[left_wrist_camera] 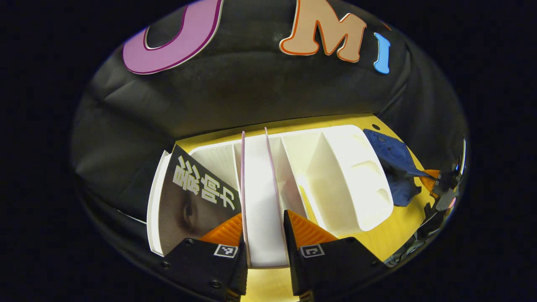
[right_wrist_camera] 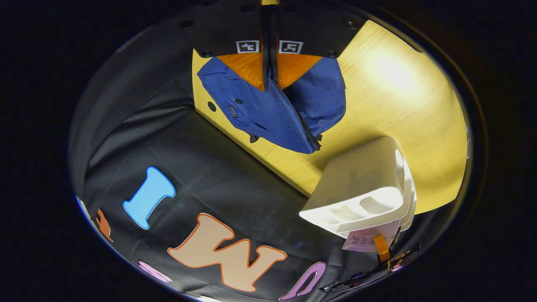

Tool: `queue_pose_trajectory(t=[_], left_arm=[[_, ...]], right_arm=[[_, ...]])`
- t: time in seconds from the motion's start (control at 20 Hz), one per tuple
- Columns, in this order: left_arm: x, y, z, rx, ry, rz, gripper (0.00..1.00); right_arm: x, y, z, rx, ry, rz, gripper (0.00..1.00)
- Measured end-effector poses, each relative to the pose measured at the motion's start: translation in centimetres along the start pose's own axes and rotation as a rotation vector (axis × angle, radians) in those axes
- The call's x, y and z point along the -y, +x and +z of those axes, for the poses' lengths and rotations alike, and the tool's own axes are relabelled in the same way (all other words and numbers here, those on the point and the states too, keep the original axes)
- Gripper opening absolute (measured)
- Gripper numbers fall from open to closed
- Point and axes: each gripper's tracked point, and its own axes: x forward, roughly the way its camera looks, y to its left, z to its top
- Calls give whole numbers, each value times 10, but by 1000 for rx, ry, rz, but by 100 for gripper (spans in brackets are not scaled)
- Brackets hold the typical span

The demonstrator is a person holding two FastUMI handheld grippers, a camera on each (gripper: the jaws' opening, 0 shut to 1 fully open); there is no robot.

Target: Open the schoolbag, grab two books from the bookshelf and put them into the schoolbag.

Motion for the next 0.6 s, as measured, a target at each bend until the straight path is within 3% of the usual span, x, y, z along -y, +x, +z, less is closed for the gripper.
queue_pose_trajectory(t=[0.3, 0.6], left_arm=[[-4, -17, 11, 56, 11, 42, 35], [10, -33, 31, 113, 2, 29, 33]], right_arm=[[1, 1, 0, 0, 7, 1, 3], [2, 1, 1, 8, 4, -4, 3]])
